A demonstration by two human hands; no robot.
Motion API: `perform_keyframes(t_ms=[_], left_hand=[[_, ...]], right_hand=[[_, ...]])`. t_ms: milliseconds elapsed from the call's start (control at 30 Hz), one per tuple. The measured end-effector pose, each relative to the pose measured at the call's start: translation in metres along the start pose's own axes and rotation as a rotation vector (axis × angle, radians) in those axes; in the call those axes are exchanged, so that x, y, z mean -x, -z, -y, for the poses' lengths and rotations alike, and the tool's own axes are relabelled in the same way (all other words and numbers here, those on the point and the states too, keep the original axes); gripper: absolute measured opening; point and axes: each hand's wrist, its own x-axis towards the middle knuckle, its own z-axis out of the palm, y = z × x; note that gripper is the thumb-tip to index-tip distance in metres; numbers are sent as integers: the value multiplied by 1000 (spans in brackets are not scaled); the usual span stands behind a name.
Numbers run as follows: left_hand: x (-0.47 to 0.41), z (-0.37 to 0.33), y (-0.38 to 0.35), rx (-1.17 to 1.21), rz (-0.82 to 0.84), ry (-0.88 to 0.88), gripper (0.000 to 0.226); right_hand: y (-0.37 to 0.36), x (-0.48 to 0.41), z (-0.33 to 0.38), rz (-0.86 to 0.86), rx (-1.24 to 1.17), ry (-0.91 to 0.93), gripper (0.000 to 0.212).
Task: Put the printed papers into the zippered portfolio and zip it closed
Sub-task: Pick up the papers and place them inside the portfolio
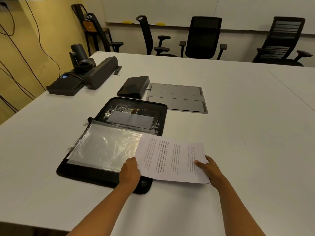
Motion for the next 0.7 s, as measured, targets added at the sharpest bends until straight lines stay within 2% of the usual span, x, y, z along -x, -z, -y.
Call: perform_keyframes(t_ms=[167,367,600,700], left_hand=[[10,1,0,84,30,41,13],[17,-11,-4,144,50,4,11],[14,-14,-2,119,78,-57,7],[11,-12,-3,64,107,-77,20]], right_hand=[[-5,25,-8,-25,-46,-5,57],[-19,41,-12,-105,-71,67,57],[-46,42,-6,-70,-15,97,61],[-62,38,-3,-43,25,96,61]])
